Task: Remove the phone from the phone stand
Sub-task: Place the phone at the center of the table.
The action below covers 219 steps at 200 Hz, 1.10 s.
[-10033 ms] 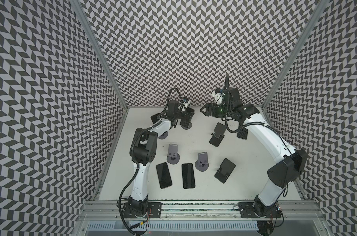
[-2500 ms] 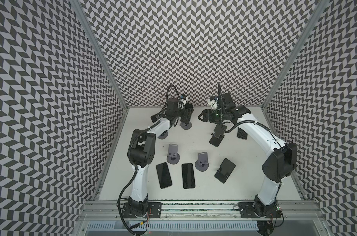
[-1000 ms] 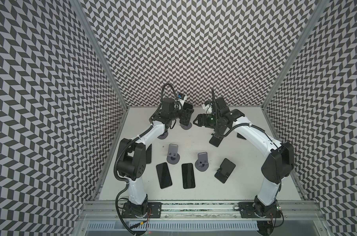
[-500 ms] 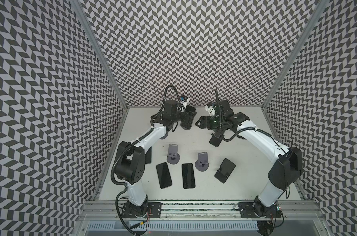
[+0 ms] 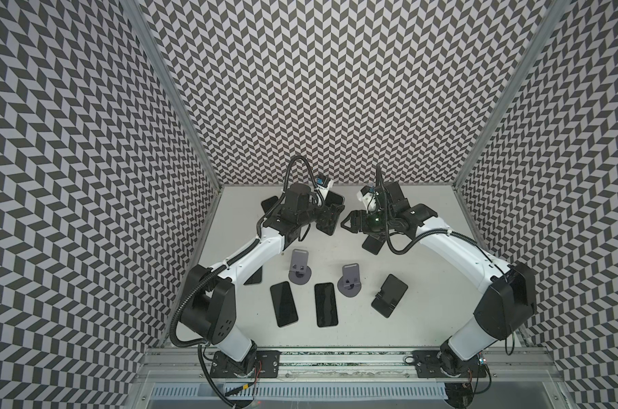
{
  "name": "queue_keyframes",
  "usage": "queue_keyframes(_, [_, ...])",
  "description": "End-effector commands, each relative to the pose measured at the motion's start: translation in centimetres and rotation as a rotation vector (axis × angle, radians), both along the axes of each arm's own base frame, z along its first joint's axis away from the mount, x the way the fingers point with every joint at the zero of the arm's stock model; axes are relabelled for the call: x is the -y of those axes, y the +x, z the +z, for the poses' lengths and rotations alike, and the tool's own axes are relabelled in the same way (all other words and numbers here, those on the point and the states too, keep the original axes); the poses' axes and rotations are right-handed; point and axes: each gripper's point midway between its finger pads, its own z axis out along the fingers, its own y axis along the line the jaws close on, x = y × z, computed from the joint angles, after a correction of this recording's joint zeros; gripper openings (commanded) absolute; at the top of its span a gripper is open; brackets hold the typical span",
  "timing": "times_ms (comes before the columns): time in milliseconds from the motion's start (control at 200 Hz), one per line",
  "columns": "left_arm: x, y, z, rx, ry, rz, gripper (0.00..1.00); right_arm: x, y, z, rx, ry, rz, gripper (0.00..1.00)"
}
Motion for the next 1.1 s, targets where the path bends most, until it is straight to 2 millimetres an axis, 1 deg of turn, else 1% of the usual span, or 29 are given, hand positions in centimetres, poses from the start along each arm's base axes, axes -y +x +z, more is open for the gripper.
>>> queue_keyframes(0, [-0.4, -0.7, 2.1, 0.043, -0.037, 0.022, 0.62, -0.6, -0.2, 1.9, 0.071, 0.063, 0.021, 0.70])
queue_keyframes(105, [-0.3, -1.3, 1.5, 0.017, -0.040, 0.018, 0.62, -0.5, -0.5, 1.3, 0.066, 0.062, 0.026, 0.70])
queue_keyframes(200, [-0.1, -1.8, 1.1, -0.008, -0.046, 0.005, 0.62, -0.4, -0.7, 1.1, 0.066, 0.062, 0.027, 0.70])
queue_keyframes(310, [0.1, -2.2, 0.9, -0.020, -0.046, -0.008, 0.62, -0.3, -0.7, 1.7, 0.090, 0.063, 0.023, 0.70])
queue_keyframes(536, [0.0, -2.0, 0.3, -0.030, -0.017, -0.005, 0.62, -0.3, -0.4, 2.0, 0.110, 0.066, 0.024, 0.71])
queue_keyframes(691, [-0.2, -2.0, -1.1, -0.054, -0.003, 0.006, 0.62, -0.2, -0.3, 2.2, 0.116, 0.060, 0.021, 0.71])
queue_keyframes(876, [-0.4, -1.9, -3.3, -0.083, 0.037, 0.016, 0.62, -0.2, -0.2, 2.2, 0.122, 0.056, 0.024, 0.71])
queue_keyframes(1091, [-0.6, -2.0, -4.4, -0.104, 0.052, 0.024, 0.62, -0.4, -0.5, 1.7, 0.108, 0.063, 0.042, 0.71])
